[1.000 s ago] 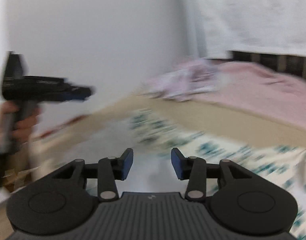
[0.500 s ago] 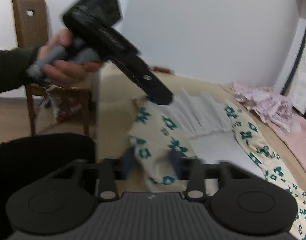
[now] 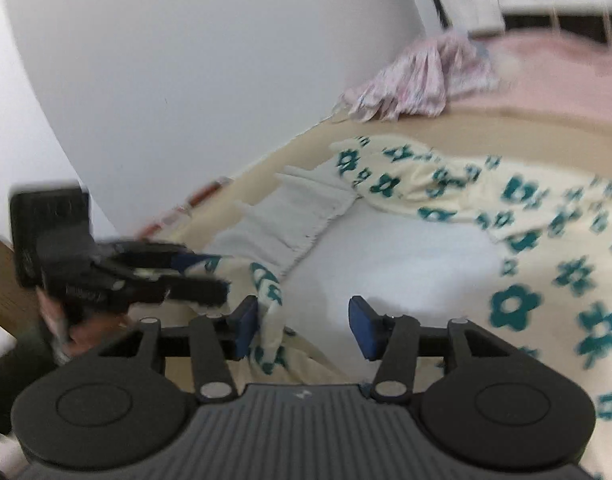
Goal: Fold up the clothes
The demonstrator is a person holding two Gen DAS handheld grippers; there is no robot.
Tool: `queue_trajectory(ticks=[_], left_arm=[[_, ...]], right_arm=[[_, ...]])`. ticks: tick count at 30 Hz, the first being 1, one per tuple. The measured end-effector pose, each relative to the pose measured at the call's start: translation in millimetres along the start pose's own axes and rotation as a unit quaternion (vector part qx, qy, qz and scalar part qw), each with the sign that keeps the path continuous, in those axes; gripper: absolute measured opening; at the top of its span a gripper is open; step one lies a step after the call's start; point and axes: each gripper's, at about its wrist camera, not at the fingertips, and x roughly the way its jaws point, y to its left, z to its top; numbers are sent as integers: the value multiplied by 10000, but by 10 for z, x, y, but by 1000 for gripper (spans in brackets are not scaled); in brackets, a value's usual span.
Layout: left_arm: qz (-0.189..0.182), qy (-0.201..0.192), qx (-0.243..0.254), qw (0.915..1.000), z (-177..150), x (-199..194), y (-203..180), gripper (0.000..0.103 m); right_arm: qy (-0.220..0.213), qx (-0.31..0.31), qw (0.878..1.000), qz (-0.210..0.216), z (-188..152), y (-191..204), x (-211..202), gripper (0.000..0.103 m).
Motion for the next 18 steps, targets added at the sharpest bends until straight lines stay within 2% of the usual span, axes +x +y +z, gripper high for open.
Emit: queue_trajectory(ticks=[1, 2, 3, 5, 6, 7, 8, 9, 10, 11, 12, 13, 15, 18], left_arm=[[-18, -17, -78, 10000, -2, -7, 38, 7], [-36, -33, -155, 9999, -3, -13, 76, 7], [-57, -59, -226, 9997, -5, -27, 107, 4], [-116, -180, -323, 9993, -8, -103, 121, 3], [-132, -240, -353, 9990, -9, -142, 122, 3], [-107, -292, -315, 9990, -5, -182, 99, 3], [-99, -320, -251, 9991, -4, -220, 74, 3], [-67, -386, -150, 9991, -6, -273, 40, 3], [-44, -455, -43, 9989, -9, -328, 6, 3], [-49, -528, 78, 9986, -21, -387, -23, 3], [-12, -565, 176, 9982, -35, -436, -42, 3], [104, -571, 239, 9980, -63, -482, -50, 3], [271, -537, 168, 9980, -107, -571, -40, 3], [459, -440, -128, 9979, -164, -699, 2, 5]], right_arm=[[-150, -168, 9993, -289, -14, 60, -46, 44], [-306, -357, 9972, -588, -21, 118, -90, 29], [-422, -599, 9929, -939, -32, 192, -136, 22], [-593, -1086, 9795, -1590, -72, 347, -242, 22], [-680, -1226, 9780, -1542, -100, 403, -311, 25], [-751, -1341, 9795, -1303, -146, 453, -389, 30], [-821, -1456, 9802, -1064, -192, 503, -468, 49], [-859, -1560, 9803, -851, -242, 552, -525, 60], [-824, -1641, 9805, -702, -301, 596, -534, 60], [-768, -1667, 9811, -609, -353, 626, -526, 52], [-662, -1566, 9833, -650, -388, 621, -478, 23], [-557, -1464, 9852, -691, -424, 616, -429, 12], [-362, -1295, 9881, -750, -494, 609, -345, 8], [-207, -1321, 9892, -602, -583, 624, -344, 6]])
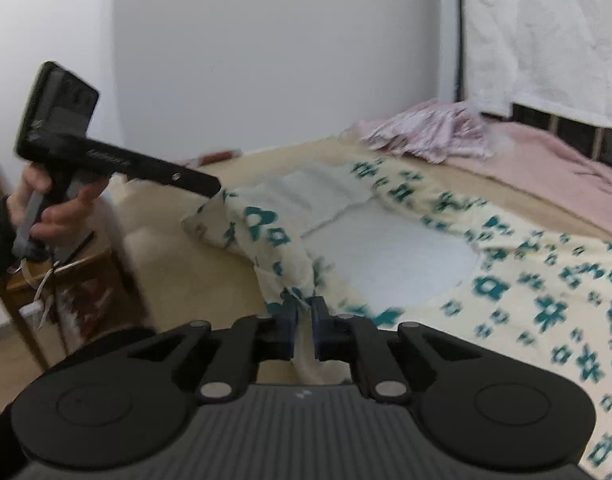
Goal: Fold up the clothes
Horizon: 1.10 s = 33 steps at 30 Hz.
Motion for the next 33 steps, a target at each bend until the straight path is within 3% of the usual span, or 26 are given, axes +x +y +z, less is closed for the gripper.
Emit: queue_trajectory(ticks=[2, 4, 6, 7, 9, 11, 14, 15, 16, 17, 19, 21, 23, 25, 28, 31, 32, 33], left_arm=[[-83, -89, 75, 9999, -2, -81, -115, 9], [-448, -207, 421, 9979, -6, -55, -413, 39], [-787, -226, 723, 9940, -42, 38, -682, 48], [-917, -134, 957, 9911, -80, 144, -814, 48], [-900, 56, 1317, 9872, -150, 362, -966, 48], [-639, 359, 1285, 9890, -193, 588, -958, 47], [-473, 512, 900, 9935, -202, 716, -842, 32], [-460, 545, 843, 9939, -196, 696, -804, 26], [-443, 571, 788, 9943, -194, 674, -766, 24], [-415, 575, 744, 9947, -204, 637, -731, 24], [-353, 555, 630, 9958, -232, 559, -671, 23], [-339, 479, 544, 9968, -252, 471, -635, 26], [-431, 378, 652, 9962, -246, 409, -681, 40], [-520, 278, 787, 9952, -241, 356, -733, 62], [-600, 253, 1306, 9893, -240, 420, -863, 76], [-419, 445, 1410, 9881, -222, 562, -884, 70], [-295, 453, 1381, 9889, -215, 597, -879, 65], [-171, 460, 1351, 9896, -207, 633, -874, 48]], right_arm=[[92, 4, 9998, 149, -42, 29, -18, 7], [62, 117, 9998, 130, -97, 36, -99, 10], [-61, 191, 9998, 37, -129, 38, -245, 17], [-180, 166, 9997, -93, -150, 24, -371, 22], [-440, 138, 9968, -648, -248, -61, -694, 47], [-442, 288, 9904, -1280, -360, -230, -963, 47], [-18, 682, 9695, -2353, -619, -608, -1226, 46], [157, 822, 9578, -2751, -722, -728, -1309, 44], [202, 1052, 9488, -2972, -807, -825, -1421, 31], [15, 1284, 9480, -2911, -858, -873, -1560, 28], [-499, 1659, 9460, -2740, -937, -914, -1844, 36], [-739, 1749, 9463, -2618, -980, -911, -1978, 53], [-611, 1611, 9551, -2409, -1008, -912, -1975, 57], [-460, 1455, 9633, -2207, -1034, -891, -1954, 58], [-260, 1086, 9726, -2039, -1061, -845, -1858, 68], [-97, 932, 9734, -2092, -1066, -864, -1749, 67], [-98, 955, 9718, -2155, -1057, -886, -1724, 62], [-130, 1013, 9684, -2273, -1040, -913, -1713, 52]])
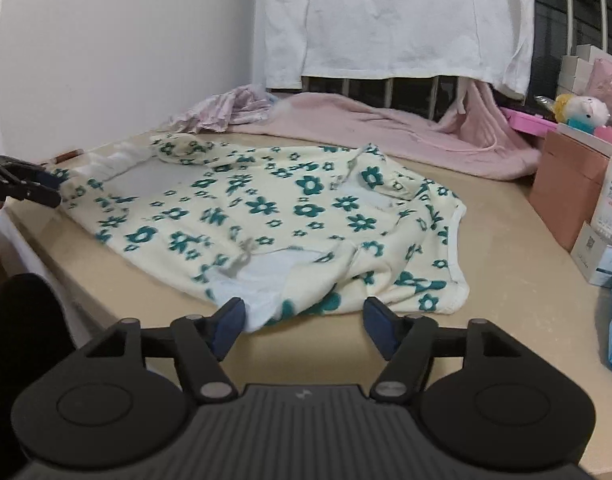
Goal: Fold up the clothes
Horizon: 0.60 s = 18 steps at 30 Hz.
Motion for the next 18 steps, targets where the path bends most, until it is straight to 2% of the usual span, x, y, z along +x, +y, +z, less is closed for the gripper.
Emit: queue_trajectory(ticks=[1, 2, 4, 6, 7, 8, 9, 10, 12, 13, 14, 15, 16, 17, 18], left_arm=[[103, 18, -29, 9999, 4, 26, 8, 41], [142, 16, -34, 9999, -7, 22, 17, 40], [162, -3, -112, 9998, -44, -7, 39, 37], [41, -41, -87, 9999, -87, -62, 41, 38], [-22, -57, -77, 10000, -104, -85, 43, 48], [-94, -67, -74, 9999, -103, -95, 49, 56], [-166, -76, -71, 9998, -102, -104, 56, 66], [-238, -85, -69, 9997, -101, -113, 63, 67], [-339, -94, -37, 9994, -97, -122, 68, 66], [-214, -60, 86, 9997, -89, -90, 34, 62], [-88, -25, 209, 9997, -81, -57, -1, 56], [37, 9, 332, 9994, -73, -24, -35, 43], [136, 36, 430, 9990, -66, 4, -62, 41], [139, 36, 436, 9989, -63, 10, -65, 41], [133, 38, 423, 9990, -61, 15, -62, 41]], right_arm=[[-35, 84, 9999, -123, 22, -19, 12, 48], [-81, 213, 9994, -252, 47, -47, 0, 42], [-211, 551, 9969, -522, 87, -127, -47, 37], [-304, 820, 9956, -351, 100, -195, -97, 36], [-355, 847, 9957, -112, 99, -193, -130, 39], [-392, 807, 9959, 104, 94, -173, -159, 54], [-393, 608, 9970, 266, 78, -112, -181, 74], [-405, 386, 9977, 373, 62, -45, -200, 81], [-462, -128, 9982, 368, 32, 98, -192, 83], [-430, -302, 9979, 376, 28, 145, -155, 82], [-399, -457, 9976, 347, 30, 186, -109, 76], [-372, -568, 9974, 228, 50, 213, -43, 68], [-345, -680, 9970, 109, 70, 241, 23, 45], [-297, -745, 9968, -12, 94, 256, 86, 16], [-221, -679, 9974, -133, 128, 237, 140, 6]])
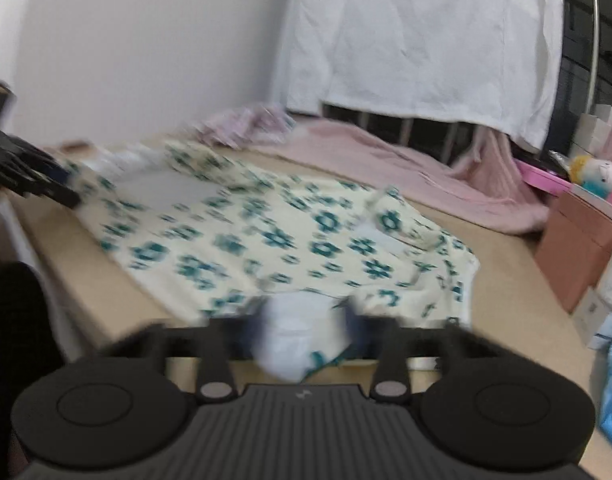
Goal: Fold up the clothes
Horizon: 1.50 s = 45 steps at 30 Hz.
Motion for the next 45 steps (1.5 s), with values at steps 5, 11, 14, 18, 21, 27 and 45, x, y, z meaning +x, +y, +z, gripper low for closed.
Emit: queue_trajectory(ticks=[5, 11, 14, 18, 21, 27, 45], left_arm=[[-69, 6, -306, 9995, -19, -63, 101, 41], [-46, -31, -288, 9996, -53, -97, 76, 41], [-66, -49, -329, 9994, -62, -99, 94, 41], [-3, -49, -277, 9996, -74, -108, 70, 41], [37, -62, -272, 9996, -78, -108, 60, 41], [115, -97, -430, 9990, -53, -186, 45, 41], [-1558, 401, 101, 9869, 951, 1238, -2080, 23]], right_arm=[[-195, 930, 9954, -133, 117, -201, -19, 15], [320, 1167, 9926, 57, 37, -256, -265, 30], [386, 1289, 9908, -156, -57, -207, -205, 11], [-137, 1727, 9847, -177, 58, -206, -165, 5], [47, 2049, 9787, -142, 219, -160, 105, 8], [70, 1450, 9877, -576, 289, -2, 134, 62], [184, 3176, 9439, -885, -262, -1064, 65, 20]])
